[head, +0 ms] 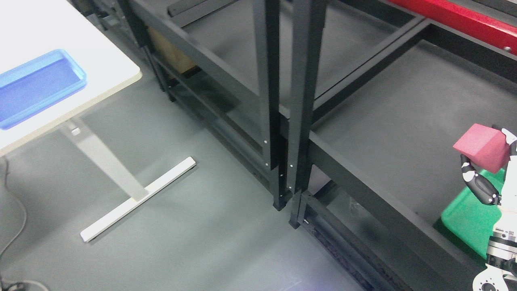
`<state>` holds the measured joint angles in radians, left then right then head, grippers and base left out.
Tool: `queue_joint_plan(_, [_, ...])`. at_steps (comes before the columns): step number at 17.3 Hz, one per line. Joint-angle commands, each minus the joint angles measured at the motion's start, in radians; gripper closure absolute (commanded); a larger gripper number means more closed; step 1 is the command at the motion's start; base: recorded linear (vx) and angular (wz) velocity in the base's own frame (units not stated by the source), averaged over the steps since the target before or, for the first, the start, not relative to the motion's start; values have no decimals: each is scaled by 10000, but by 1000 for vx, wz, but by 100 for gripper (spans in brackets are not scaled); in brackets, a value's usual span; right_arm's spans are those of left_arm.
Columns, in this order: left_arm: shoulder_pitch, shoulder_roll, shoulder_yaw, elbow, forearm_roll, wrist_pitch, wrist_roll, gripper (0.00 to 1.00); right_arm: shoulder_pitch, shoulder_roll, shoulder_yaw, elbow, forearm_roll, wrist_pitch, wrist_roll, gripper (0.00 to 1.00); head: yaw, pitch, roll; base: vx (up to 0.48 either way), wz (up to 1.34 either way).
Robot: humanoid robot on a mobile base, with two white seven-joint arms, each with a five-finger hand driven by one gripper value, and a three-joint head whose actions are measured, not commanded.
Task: Pick pink block from left shelf to tray
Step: 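Carry the pink block in the right hand while turning to the blue tray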
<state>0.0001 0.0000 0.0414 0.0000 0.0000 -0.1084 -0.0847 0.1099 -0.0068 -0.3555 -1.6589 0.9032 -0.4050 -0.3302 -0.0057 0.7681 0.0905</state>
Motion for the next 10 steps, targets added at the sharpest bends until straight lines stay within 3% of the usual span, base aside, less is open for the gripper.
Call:
queue_joint_plan(1, [-323, 175, 0, -175, 0, -5, 3, 0, 6, -178, -19, -55, -12, 0, 4, 97, 0, 0, 0, -124, 786])
queue_joint_plan(10, [-323, 175, 0, -175, 0, -5, 3, 0, -25, -178, -34, -55, -12, 0, 4, 96, 0, 3, 0, -137, 697])
